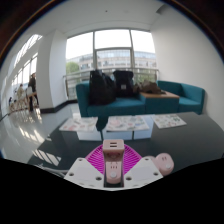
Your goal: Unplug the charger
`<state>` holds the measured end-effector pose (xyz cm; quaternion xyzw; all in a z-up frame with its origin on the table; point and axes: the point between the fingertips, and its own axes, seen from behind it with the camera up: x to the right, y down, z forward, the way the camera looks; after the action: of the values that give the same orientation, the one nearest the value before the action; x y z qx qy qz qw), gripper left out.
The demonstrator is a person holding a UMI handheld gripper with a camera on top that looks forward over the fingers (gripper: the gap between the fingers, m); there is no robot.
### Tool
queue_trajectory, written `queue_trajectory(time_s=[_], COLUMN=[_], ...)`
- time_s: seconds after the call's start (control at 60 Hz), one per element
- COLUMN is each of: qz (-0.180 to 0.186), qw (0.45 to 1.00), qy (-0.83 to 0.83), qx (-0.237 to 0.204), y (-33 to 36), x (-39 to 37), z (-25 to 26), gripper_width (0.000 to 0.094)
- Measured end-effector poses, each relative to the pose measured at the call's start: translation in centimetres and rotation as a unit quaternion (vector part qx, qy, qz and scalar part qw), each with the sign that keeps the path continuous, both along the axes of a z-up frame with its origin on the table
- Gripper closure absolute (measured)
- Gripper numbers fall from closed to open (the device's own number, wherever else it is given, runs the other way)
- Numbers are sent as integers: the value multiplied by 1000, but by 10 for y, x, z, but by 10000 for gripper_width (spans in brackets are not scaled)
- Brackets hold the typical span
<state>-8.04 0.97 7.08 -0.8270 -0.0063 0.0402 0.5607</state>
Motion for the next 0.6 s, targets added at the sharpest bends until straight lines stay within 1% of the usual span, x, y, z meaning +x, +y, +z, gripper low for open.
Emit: queue_trajectory(time_s=[0.033,0.083,0.1,0.133,0.15,0.183,0.217,0.267,0.317,0.35,0.367,0.483,0.5,0.6], qz=[2,-15,-16,-24,-28,-35,-45,-62,-76,-85,-87,-103,-108,-109], qw=[997,984,979,971,969,967,967,972,978,982,984,992,992,994], qy=[6,-7,-6,-9,-9,-10,-7,-3,-8,-18,-21,-24,-25,-25], qx=[73,179,202,237,246,252,249,226,195,168,153,66,61,15], y=[2,-1,3,-3,-5,-7,-14,-9,-7,-11,-12,-19,-16,-20], x=[11,37,49,59,68,87,114,145,173,188,202,245,236,273], z=[67,176,212,254,268,280,291,275,242,198,197,109,81,38], gripper_width=[752,752,754,755,753,753,752,753,753,752,752,751,752,751])
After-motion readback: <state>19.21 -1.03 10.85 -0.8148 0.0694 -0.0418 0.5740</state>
